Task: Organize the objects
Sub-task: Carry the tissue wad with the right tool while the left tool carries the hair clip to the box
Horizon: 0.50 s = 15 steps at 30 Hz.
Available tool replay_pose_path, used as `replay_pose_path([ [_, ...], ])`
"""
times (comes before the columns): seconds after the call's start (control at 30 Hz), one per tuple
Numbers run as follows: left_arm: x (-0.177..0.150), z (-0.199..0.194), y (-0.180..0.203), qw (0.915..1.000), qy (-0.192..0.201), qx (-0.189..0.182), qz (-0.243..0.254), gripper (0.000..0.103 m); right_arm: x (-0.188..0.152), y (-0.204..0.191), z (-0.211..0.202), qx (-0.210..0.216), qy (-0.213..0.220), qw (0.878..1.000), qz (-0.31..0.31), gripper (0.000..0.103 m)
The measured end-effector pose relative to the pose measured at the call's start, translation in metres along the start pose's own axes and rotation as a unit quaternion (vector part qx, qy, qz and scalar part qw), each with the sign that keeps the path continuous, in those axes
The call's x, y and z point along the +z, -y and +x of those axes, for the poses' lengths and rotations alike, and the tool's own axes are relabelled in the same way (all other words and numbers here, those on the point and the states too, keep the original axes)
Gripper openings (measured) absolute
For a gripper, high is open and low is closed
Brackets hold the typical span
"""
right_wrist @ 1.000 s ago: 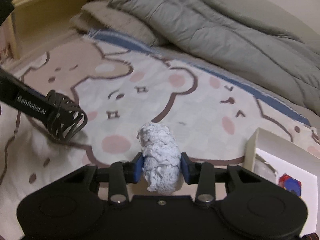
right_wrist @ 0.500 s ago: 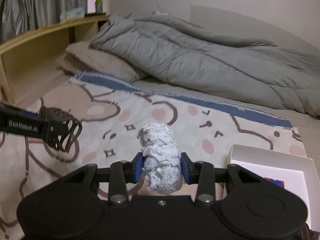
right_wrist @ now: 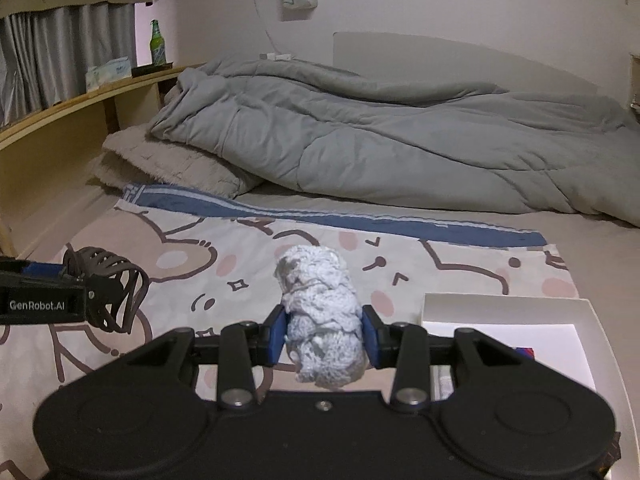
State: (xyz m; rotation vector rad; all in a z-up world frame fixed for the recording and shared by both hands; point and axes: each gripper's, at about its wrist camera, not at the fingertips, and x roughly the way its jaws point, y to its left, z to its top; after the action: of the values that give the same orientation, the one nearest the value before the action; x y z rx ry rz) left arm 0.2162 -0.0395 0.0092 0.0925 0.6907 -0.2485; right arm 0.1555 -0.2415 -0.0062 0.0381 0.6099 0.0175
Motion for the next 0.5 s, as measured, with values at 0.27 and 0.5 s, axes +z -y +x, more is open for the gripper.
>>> replay_pose_path([
  [0.27, 0.001, -0.004, 0.013, 1.0000, 0.004, -0.005, 0.006, 0.062, 0.002, 0.009, -0.011, -0.007, 0.010, 1.000, 0.021, 0.040],
  [0.5, 0.003, -0.001, 0.032, 0.9998, 0.004, -0.016, 0.012, 0.062, -0.001, 0.026, -0.013, -0.021, 0.011, 0.999, 0.028, 0.040],
])
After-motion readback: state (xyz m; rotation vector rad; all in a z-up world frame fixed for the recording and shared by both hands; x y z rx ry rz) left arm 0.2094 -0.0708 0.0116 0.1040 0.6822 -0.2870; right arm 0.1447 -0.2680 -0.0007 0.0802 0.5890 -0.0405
